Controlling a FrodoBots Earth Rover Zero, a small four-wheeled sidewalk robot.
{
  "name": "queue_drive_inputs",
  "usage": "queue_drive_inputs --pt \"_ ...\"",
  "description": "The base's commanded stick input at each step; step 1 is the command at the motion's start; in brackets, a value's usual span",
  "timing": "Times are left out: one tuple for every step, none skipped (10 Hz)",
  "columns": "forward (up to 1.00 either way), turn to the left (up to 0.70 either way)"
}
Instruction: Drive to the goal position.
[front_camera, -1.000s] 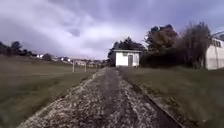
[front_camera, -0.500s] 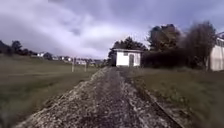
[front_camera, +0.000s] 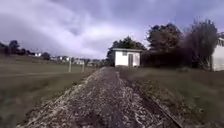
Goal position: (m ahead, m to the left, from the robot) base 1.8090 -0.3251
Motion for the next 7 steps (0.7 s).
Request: queue_drive_inputs --pt "1.00 0.00" --pt "1.00 0.00" --pt "1.00 0.00" --pt "1.00 0.00" --pt "1.00 0.00" --pt "1.00 0.00" --pt "1.00 0.00"
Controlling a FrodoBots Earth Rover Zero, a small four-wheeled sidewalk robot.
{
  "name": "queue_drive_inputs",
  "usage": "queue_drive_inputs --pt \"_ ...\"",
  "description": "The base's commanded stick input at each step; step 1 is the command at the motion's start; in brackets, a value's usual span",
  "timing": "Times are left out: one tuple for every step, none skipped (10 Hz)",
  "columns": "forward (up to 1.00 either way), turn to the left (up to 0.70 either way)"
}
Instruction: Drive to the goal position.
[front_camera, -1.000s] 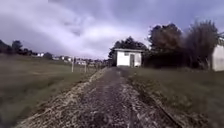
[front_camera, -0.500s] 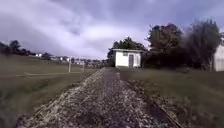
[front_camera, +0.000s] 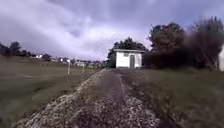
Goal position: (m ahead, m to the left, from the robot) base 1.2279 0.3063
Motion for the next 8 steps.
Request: queue_drive_inputs --pt "1.00 0.00" --pt "1.00 0.00" --pt "1.00 0.00" --pt "1.00 0.00" --pt "1.00 0.00" --pt "1.00 0.00" --pt "1.00 0.00" --pt "1.00 0.00"
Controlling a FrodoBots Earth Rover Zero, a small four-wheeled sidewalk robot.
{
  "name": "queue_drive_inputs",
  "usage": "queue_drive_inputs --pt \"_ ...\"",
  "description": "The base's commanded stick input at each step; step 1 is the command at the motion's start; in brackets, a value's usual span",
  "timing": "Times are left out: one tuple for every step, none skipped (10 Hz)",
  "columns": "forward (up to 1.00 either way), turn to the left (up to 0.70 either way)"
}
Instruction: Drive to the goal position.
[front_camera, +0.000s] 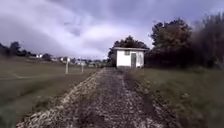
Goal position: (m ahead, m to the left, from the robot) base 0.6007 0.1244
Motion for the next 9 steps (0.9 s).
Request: queue_drive_inputs --pt "1.00 0.00" --pt "1.00 0.00" --pt "1.00 0.00" --pt "1.00 0.00" --pt "1.00 0.00" --pt "1.00 0.00" --pt "1.00 0.00" --pt "1.00 0.00" --pt "1.00 0.00"
